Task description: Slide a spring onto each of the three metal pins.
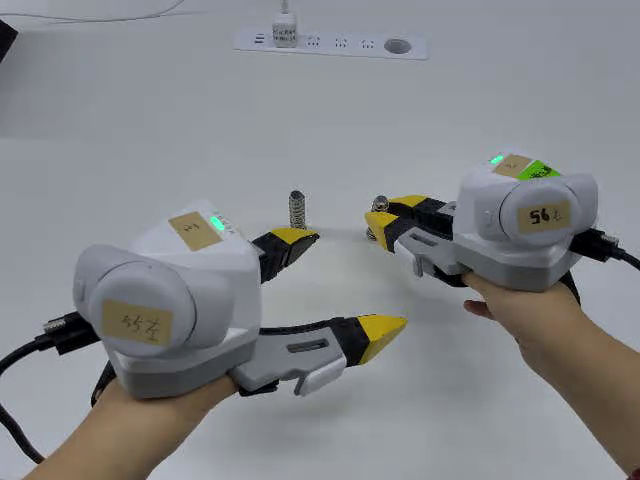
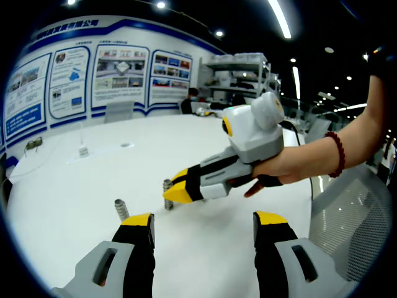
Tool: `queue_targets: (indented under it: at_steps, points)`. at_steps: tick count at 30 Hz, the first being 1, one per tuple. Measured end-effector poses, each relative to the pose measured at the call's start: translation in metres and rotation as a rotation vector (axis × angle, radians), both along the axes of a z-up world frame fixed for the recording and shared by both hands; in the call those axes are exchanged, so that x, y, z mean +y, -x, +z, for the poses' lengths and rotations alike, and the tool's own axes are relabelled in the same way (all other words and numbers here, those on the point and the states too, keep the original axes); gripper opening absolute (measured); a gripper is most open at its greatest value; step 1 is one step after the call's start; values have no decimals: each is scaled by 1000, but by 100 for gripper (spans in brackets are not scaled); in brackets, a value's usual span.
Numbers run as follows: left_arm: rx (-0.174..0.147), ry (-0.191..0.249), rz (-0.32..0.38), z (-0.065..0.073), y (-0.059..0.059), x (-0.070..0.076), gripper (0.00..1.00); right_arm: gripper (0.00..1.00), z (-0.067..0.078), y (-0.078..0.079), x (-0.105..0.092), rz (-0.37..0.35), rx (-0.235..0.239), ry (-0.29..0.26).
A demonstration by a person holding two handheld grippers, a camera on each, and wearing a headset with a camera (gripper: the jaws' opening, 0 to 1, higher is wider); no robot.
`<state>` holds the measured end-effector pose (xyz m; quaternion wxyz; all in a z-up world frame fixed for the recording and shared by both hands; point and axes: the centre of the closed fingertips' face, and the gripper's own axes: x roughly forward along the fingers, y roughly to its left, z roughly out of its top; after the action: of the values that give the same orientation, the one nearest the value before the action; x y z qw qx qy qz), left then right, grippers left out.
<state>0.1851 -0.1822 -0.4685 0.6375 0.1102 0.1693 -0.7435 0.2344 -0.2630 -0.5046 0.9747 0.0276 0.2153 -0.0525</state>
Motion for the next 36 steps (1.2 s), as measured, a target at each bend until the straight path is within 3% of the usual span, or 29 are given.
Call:
queue_targets:
  at_steps: [4, 14, 23, 36]
  points:
    - [-13, -3, 3, 0, -1, 0, 65, 17, 3, 1, -1, -14, -9, -27]
    - [-34, 18, 4, 4, -2, -2, 65, 28, 31, 12, 1, -32, -55, -53]
    - [-98, 26, -38, 5, 6, -5, 62, 36, 47, 34, -2, -66, -61, -67]
    - [-145, 3, -77, 0, 10, -15, 60, 46, 58, 66, -7, -103, -74, -77]
